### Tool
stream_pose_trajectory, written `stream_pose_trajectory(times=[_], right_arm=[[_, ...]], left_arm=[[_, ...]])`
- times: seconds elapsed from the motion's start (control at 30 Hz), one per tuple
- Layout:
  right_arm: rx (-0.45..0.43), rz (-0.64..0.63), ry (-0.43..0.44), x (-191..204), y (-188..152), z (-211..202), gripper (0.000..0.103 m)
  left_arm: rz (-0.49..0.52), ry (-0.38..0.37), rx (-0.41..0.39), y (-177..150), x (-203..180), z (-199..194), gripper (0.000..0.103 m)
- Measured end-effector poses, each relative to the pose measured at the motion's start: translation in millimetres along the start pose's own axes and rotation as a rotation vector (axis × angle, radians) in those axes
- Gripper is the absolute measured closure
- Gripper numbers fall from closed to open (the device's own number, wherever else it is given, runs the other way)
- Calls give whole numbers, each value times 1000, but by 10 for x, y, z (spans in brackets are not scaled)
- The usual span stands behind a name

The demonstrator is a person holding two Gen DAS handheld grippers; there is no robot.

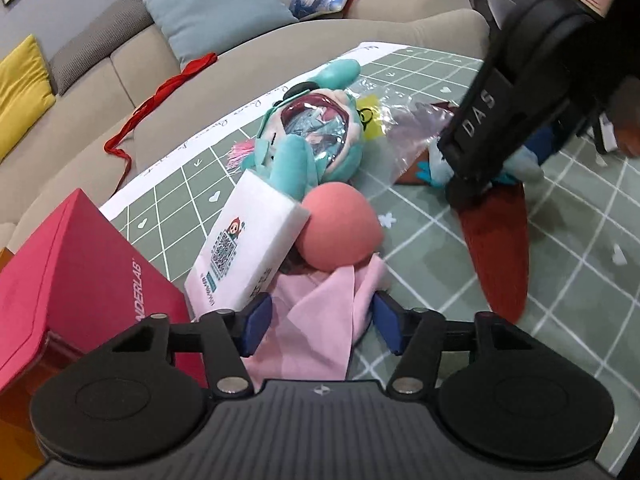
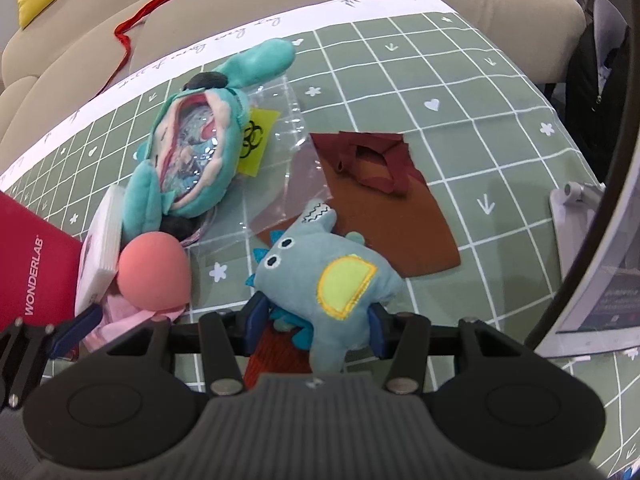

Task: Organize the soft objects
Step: 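Grasp the blue plush toy with the right tool, then grasp the pink cloth with the left tool while the right tool holds the blue plush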

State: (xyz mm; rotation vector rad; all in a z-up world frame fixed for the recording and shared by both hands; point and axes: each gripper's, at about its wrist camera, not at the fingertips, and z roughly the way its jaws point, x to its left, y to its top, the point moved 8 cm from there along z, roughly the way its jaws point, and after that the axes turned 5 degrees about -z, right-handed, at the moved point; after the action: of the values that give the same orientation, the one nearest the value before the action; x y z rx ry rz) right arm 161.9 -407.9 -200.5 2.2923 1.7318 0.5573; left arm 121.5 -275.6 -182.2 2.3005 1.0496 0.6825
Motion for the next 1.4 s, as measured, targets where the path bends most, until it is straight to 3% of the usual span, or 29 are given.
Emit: stream_pose_trajectory(times=[0.03, 0.1, 0.13, 0.2, 0.27, 0.4, 0.63, 0.77, 0.87, 0.93, 1.4], right_arm=[[-1, -3, 4, 15, 6, 0, 53], [-1, -6, 9, 35, 11, -5, 53], [-2, -9, 12, 41, 13, -7, 53], [-5, -14, 15, 47, 13, -14, 53], [-8, -14, 16, 38, 15, -23, 53], [-15, -11, 17, 10, 27, -44, 53], [-24, -16, 23, 41, 44, -79, 53], [-20, -22, 26, 71, 28, -99, 53], [-28, -15, 33, 101, 43, -148, 53], [-26, 16, 56, 118, 41, -171, 53], [-15, 58, 61, 472, -301, -427, 53]], left_arm=[[-28, -23, 8, 6, 11, 9, 50], [-83, -80, 31, 9, 3, 13, 81], [-108, -116, 43, 7, -8, 13, 88], [-102, -103, 45, 0, -34, 12, 98], [-87, -102, 27, -22, -56, -8, 99], [-221, -179, 28, -41, 54, -116, 100], [-323, -199, 5, 95, 275, -447, 100], [-404, -221, 53, 162, 417, -547, 100], [-437, -164, 129, 167, 497, -569, 100], [-463, -176, 161, 150, 502, -597, 100], [-464, -171, 214, -177, 464, -903, 100]])
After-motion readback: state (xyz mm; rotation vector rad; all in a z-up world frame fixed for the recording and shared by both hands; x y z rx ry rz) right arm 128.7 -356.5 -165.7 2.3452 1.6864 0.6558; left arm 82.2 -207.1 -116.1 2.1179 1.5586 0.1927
